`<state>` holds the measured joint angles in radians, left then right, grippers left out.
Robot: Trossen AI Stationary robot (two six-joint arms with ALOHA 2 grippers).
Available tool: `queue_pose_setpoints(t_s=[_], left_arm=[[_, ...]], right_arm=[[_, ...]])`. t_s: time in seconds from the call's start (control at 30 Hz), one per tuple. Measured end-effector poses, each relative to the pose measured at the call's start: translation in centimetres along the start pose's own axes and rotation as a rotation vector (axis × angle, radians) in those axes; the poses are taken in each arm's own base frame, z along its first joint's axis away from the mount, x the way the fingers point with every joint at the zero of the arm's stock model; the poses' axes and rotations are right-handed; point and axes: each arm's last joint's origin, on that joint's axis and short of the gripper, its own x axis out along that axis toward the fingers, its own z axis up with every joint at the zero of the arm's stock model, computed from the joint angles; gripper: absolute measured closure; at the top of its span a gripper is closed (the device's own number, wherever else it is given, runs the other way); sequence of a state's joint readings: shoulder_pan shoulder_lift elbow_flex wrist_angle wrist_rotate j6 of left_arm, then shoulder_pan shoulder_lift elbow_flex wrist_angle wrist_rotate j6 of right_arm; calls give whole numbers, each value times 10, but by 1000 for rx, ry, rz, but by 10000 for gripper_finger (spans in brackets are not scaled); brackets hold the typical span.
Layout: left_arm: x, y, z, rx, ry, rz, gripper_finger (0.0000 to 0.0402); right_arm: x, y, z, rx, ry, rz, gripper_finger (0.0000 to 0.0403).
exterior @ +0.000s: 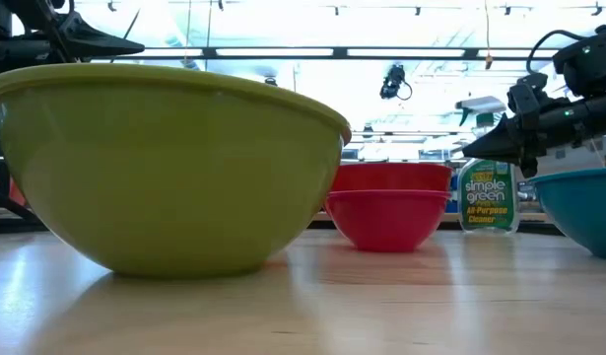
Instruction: Nest bowls inside each other
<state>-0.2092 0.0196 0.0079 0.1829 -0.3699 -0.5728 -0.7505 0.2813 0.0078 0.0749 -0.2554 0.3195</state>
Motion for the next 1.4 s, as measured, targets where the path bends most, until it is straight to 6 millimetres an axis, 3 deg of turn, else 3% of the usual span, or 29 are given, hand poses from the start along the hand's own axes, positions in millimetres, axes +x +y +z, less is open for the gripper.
queue_pose_setpoints(t_s=[0.4,0.6,0.7,0.9,1.23,1.4], left_arm=[[0,0,2,0,-29,15,209],[-2,5,12,77,-238,280,209],[-2,6,13,89,-265,327,209],[-3,5,14,81,-279,322,209],[-7,-3,32,-146,-468,235,209],[-8,-4,33,-182,-491,223,209]], right_arm=[[0,0,0,0,0,0,380],[0,0,0,0,0,0,380],[0,0,0,0,0,0,380],[0,0,0,0,0,0,380],[0,2,6,-9,-59,15,380],[-4,9,25,199,-250,120,380]])
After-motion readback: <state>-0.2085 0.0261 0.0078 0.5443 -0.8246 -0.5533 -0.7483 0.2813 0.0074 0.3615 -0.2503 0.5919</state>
